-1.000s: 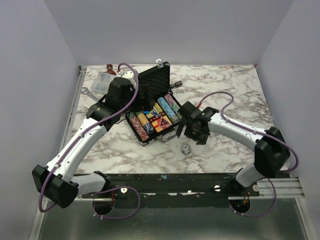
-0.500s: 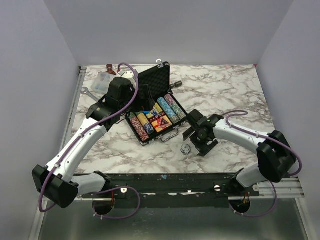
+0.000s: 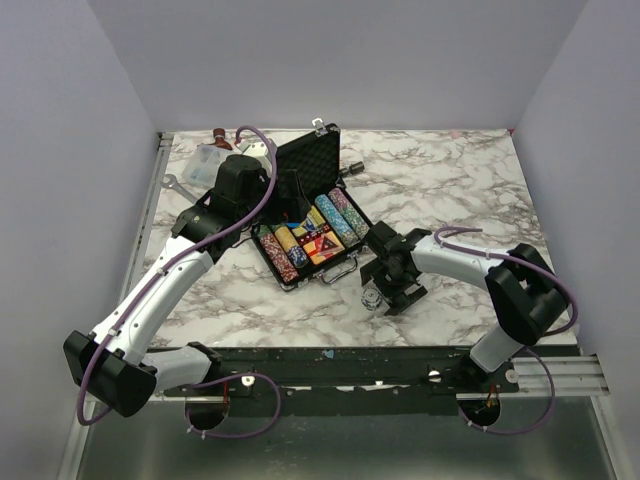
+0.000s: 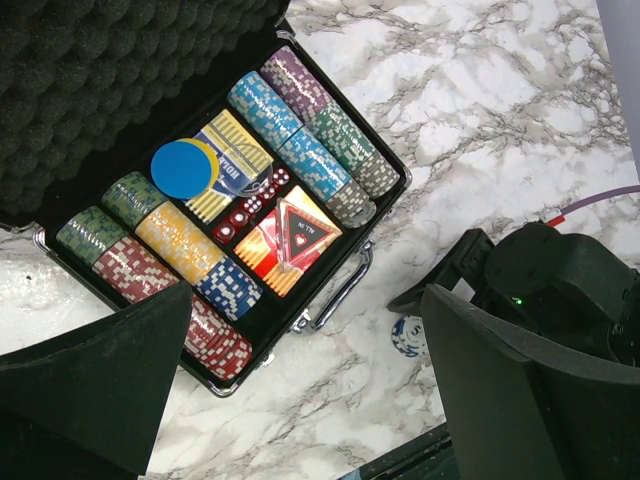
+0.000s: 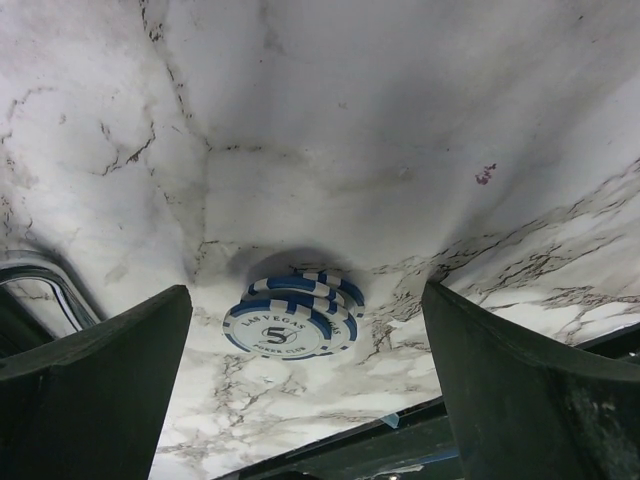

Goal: Pack up texas hold em set

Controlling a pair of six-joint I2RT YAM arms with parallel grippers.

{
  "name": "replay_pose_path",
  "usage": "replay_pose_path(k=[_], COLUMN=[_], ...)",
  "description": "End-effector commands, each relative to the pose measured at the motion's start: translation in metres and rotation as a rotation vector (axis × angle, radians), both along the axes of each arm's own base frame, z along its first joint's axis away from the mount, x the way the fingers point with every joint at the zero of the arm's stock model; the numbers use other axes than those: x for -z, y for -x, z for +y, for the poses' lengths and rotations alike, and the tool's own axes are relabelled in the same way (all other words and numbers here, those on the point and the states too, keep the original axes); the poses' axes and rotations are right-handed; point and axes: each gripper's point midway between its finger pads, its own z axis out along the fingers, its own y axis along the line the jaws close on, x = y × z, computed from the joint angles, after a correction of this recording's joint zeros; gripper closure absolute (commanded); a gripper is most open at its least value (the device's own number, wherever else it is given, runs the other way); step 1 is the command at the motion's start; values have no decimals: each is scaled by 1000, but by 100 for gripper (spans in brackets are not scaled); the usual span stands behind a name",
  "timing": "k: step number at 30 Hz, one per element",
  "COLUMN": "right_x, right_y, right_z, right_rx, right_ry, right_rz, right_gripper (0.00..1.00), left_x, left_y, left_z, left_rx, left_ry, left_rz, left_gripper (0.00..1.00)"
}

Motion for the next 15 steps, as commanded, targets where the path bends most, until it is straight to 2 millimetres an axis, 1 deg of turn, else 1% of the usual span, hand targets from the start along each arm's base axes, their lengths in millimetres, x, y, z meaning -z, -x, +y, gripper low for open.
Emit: replay_pose_path(k=[1, 3, 7, 10, 13, 15], right_x=[8, 11, 11, 9, 11, 12], right_y=[-2, 1, 4, 5, 4, 3], right_z=[2, 0, -7, -8, -7, -2], right_rx=[71, 85, 130, 156, 167, 163], right_ry=[-10, 5, 33, 30, 22, 7], right_rz=[15, 36, 48, 40, 39, 45], right_gripper=[0, 1, 9, 11, 13, 15], left_x=[-17, -16, -15, -15, -14, -14], left_y=[2, 2, 2, 1, 1, 1], left_z=[-3, -3, -3, -3, -4, -4], left_rx=[17, 16, 15, 16, 20, 20], left_ry=[32, 31, 29, 27, 30, 30], left_rz=[-35, -32, -30, -28, -25, -23], left_gripper=[4, 4, 4, 4, 4, 4])
